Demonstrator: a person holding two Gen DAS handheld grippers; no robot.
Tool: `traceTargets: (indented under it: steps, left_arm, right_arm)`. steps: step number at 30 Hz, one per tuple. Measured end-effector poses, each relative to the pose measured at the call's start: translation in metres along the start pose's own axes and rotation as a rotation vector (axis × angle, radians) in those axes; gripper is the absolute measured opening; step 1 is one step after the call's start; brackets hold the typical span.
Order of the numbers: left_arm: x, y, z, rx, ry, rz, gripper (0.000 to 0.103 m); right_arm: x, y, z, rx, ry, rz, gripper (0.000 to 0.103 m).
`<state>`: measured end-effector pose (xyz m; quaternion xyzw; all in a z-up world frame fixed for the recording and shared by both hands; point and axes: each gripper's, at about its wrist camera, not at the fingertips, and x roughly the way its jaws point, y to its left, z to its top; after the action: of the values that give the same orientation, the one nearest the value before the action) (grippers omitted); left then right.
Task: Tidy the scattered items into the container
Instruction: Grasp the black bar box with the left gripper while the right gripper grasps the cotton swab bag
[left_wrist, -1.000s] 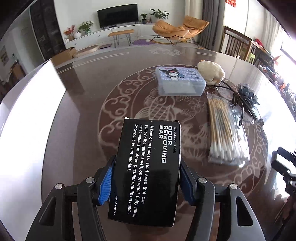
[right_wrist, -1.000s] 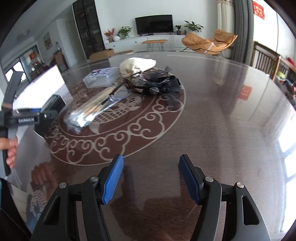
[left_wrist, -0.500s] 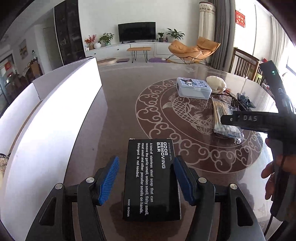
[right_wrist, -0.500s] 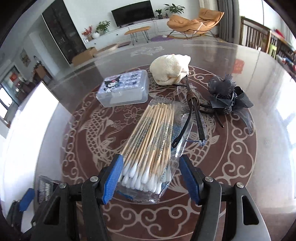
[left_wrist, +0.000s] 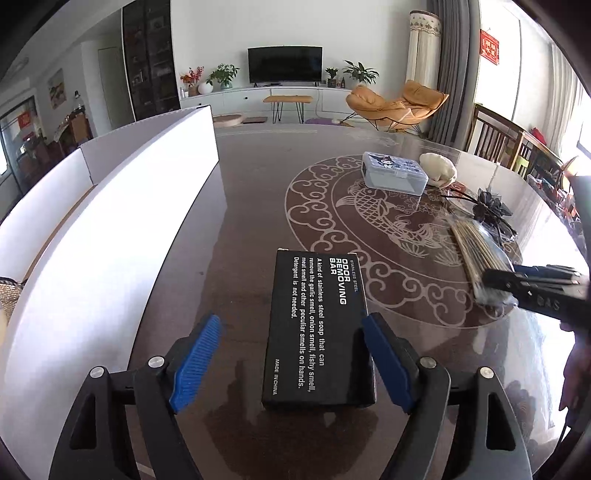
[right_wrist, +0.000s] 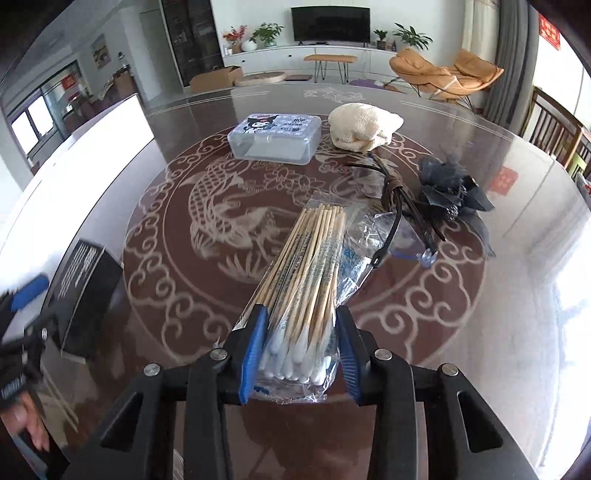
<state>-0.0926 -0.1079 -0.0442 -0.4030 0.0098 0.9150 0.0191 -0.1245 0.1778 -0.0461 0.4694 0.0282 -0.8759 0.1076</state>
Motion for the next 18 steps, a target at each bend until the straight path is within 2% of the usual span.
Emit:
traceTargets:
  steps: [4, 6, 11, 14, 16, 18]
  left_arm:
    - [0.018, -0.011, -0.002, 0.023, 0.048, 0.009, 0.086]
    - [0.027, -0.016, -0.005, 0.033, 0.077, 0.010, 0.086]
    - [0.037, -0.017, -0.004, 0.018, 0.107, 0.004, 0.088]
    - [0.040, -0.016, -0.005, 0.006, 0.115, -0.001, 0.092]
    - [0.042, -0.017, -0.006, 0.007, 0.123, 0.003, 0.100]
    - [0.043, -0.016, -0.005, 0.005, 0.133, 0.001, 0.103]
  right_arm:
    - [-0.012, -0.011, -0.025, -0.015, -0.074, -0.003, 0.044]
    - [-0.011, -0.012, -0.027, -0.015, -0.082, -0.024, 0.056]
    - [-0.007, -0.006, -0.021, -0.025, -0.102, -0.034, 0.057]
    - [-0.004, -0.015, -0.021, 0.024, -0.091, 0.003, 0.059]
    - [-0.001, -0.018, -0.020, 0.041, -0.092, 0.024, 0.060]
    - [-0.001, -0.017, -0.021, 0.036, -0.091, 0.018, 0.060]
